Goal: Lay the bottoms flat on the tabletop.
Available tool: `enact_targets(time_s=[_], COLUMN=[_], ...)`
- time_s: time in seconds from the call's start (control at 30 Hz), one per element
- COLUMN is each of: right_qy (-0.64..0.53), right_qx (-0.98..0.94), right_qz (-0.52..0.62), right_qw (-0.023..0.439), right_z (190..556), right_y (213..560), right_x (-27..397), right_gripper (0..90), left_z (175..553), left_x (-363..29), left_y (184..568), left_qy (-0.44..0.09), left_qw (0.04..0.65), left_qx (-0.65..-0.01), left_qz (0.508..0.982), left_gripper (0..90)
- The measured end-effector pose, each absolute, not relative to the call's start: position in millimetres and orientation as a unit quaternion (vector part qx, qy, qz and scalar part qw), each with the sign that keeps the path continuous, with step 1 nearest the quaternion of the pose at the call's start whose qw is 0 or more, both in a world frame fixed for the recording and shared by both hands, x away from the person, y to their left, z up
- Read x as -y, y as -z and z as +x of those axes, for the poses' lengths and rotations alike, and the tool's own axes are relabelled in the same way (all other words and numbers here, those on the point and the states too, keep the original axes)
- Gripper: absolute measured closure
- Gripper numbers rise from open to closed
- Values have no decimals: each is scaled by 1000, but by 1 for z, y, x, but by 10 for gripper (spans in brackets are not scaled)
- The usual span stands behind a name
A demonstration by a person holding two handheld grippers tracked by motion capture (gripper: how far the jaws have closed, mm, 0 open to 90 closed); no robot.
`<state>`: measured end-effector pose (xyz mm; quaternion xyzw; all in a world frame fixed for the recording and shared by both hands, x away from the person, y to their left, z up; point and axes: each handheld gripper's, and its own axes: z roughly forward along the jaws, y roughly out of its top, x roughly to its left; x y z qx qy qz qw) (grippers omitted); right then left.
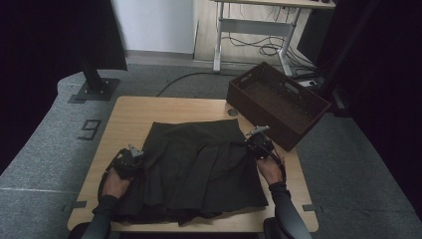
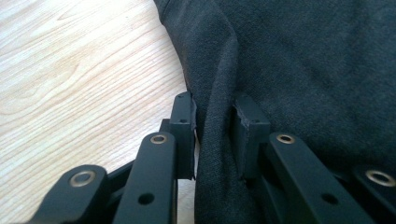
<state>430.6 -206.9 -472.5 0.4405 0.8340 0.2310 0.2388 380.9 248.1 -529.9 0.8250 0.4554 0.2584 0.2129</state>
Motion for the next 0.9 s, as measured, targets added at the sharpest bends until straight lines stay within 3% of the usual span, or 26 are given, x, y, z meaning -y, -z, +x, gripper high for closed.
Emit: enact_targets(time_s=[0.27,0.4,0.57,0.73,0.83,0.9], right_qy=[-226,-252,-322,-346,-351,-349], right_qx=[-835,-825,-805,-808,-813,-814], right_qz=[448,460,469,451,441,442], right_qw=[224,210,171,155,144,139], right_z=[443,436,419,395,378,366], right_y=[486,487,478,480,488,495], right_x=[218,220,223,211,204,202], right_gripper=[846,639,382,270,293,456], left_z=[389,389,375,355,342,333], left_x=[-254,-258,-260,-258,-263,-268], left_y=[528,523,500,495,499,505], left_qy=[-258,-247,-220,-210,-202,-201], left_qw=[205,219,300,306,304,295], left_qx=[-461,-464,-478,-474,-482,-486], left_qz=[824,822,795,798,797,797], left_gripper=[682,521,389,290,264,251])
